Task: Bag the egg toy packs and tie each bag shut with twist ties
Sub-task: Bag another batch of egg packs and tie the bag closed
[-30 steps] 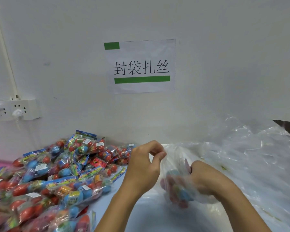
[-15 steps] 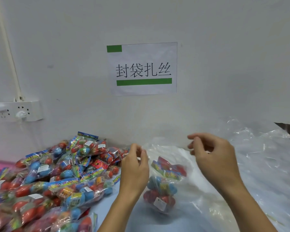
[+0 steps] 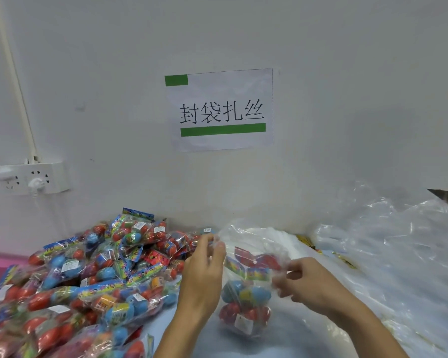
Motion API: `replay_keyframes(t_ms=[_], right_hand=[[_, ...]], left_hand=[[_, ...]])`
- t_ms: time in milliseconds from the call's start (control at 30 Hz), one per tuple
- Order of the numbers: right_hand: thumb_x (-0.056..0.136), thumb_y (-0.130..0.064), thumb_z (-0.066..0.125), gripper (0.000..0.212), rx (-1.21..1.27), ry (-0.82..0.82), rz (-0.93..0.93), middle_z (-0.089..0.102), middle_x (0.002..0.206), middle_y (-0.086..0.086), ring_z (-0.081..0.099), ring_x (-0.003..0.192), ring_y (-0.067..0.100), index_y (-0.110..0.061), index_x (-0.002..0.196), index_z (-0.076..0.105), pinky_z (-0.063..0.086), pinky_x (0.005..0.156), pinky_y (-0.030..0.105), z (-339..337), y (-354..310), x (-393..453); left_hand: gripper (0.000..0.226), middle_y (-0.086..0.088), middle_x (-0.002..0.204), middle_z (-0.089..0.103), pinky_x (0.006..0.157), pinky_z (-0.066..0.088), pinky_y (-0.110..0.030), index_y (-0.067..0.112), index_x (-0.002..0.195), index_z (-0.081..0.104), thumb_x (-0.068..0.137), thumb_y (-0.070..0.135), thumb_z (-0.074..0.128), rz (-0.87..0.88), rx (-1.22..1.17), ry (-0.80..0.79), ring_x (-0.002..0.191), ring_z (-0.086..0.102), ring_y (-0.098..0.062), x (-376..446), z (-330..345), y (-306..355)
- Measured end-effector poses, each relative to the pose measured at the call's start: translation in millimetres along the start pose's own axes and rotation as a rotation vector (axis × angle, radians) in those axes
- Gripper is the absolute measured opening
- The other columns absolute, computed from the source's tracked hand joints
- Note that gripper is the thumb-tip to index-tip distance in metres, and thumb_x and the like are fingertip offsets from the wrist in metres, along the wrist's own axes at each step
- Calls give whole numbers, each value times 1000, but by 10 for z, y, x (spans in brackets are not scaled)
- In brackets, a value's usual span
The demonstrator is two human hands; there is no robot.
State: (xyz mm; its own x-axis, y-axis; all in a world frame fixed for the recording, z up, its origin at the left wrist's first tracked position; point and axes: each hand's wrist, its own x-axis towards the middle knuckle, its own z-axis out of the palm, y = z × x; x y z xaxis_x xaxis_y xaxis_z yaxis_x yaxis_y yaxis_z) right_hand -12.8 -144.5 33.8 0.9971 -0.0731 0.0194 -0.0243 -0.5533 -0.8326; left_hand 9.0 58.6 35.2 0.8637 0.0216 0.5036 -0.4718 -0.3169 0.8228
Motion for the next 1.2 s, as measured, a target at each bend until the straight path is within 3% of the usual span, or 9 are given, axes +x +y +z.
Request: replay_keyframes(t_ms=[100,233,333,433,567,733,900,1033,1200], right_hand=[[86,-17,74,5,78,60,29,76,70,-1,72,67,11,-16,89,72,52,69,30,15,-4,-4],[77,-7,68,8,127,140,37,74,64,3,65,55,7,-13,82,69,54,68,30,18,-60,-23],[79,-10,70,6,156,216,-9,73,63,2,65,56,10,-14,75,68,57,71,35,-4,-99,-24],[82,-29,78,26,166,235,-48,70,60,-2,64,56,9,-13,68,63,55,65,31,-11,-96,-22],[82,-31,82,35,214,144,-75,61,56,-4,62,57,11,-15,63,56,52,63,29,-35,-111,-27],[81,-34,84,31,201,-123,-105,65,68,-5,61,64,10,-18,73,58,47,63,21,-85,-111,-108],[69,-82,64,61,284,-48,-80,71,81,-11,67,83,10,-24,85,74,49,77,23,-106,-151,-127],[74,-74,55,51,284,37,-59,70,72,-9,70,72,7,-28,72,77,51,68,23,-90,-133,-93],[93,-41,63,26,333,99,-90,72,74,-6,68,66,7,-25,75,73,49,69,27,-113,-112,-46]], left_hand=[[59,14,114,64,86,56,-34,38,126,48,72,54,65,-93,61,-251,101,64,-7,9,-71,-14],[91,20,132,41,93,46,-26,58,143,21,78,33,79,-116,189,-455,117,52,-9,-22,-97,-14],[71,18,120,56,81,50,-18,54,139,32,90,24,72,-104,146,-323,100,62,-3,-3,-73,-13],[45,17,106,61,61,49,-13,37,126,44,96,9,61,-122,133,-103,78,64,4,11,-66,-27],[26,8,106,64,66,43,-22,26,115,43,98,18,60,-187,-4,139,89,62,-4,38,-58,-26],[31,7,107,62,75,47,-29,24,114,40,95,24,65,-190,-89,163,97,61,-9,39,-40,12],[13,19,107,67,74,45,-15,35,111,60,98,32,60,-136,-60,89,93,60,12,27,-28,12],[35,24,127,59,89,41,-12,34,135,56,100,29,57,-121,-81,5,118,53,2,21,-16,46],[20,25,110,67,81,48,-11,36,117,62,99,28,58,-53,-136,83,106,60,8,34,-18,76]])
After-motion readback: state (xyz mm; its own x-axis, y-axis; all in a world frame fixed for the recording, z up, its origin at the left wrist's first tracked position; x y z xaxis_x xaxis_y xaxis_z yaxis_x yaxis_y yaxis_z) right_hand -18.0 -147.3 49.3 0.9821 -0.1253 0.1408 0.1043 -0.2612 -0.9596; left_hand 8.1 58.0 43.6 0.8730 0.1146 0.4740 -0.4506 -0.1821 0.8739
